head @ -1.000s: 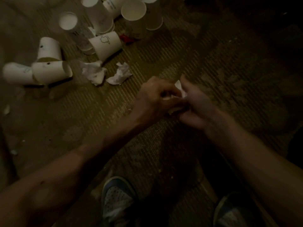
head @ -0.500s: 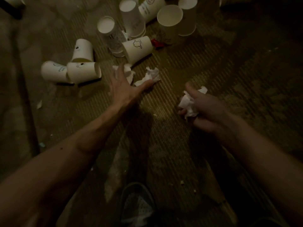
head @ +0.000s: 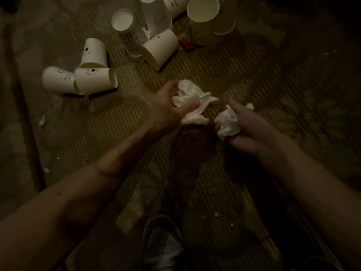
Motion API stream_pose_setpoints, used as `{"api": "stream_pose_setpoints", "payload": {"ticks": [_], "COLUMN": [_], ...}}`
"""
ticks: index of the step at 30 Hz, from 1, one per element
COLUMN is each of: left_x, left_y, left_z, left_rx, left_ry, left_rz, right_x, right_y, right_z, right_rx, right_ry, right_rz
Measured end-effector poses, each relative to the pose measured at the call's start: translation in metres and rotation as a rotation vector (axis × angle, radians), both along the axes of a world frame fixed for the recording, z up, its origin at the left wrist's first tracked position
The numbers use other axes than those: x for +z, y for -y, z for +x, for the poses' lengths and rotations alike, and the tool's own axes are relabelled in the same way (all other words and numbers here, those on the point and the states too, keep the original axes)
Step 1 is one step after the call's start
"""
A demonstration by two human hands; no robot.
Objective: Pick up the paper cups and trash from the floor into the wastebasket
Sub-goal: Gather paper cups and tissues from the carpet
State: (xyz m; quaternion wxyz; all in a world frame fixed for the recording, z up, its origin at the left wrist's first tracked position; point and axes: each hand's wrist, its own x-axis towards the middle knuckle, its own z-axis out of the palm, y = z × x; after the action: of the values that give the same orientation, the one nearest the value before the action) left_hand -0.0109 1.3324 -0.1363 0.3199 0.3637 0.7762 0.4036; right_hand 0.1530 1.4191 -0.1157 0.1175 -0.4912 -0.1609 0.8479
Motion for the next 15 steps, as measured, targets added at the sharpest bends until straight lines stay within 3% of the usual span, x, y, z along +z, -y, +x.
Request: {"api": "stream_pose_setpoints", "payload": {"ticks": [8, 15], "left_x": [0.037, 0.036], "left_y": [0.008, 0.007], "left_z": [0.043, 0.065], "left_rx": [-0.086, -0.150], "left_ry": [0.220, 0.003], "left_rz": [0.133, 0.220], "right_x": [0.018, 0.026], "right_y": [0.007, 0.004], "right_z": [-0.006, 0.001], "right_rx": [0.185, 0.204], "right_ry": [-0.178, -0.277], "right_rz": [0.052, 0.026]}}
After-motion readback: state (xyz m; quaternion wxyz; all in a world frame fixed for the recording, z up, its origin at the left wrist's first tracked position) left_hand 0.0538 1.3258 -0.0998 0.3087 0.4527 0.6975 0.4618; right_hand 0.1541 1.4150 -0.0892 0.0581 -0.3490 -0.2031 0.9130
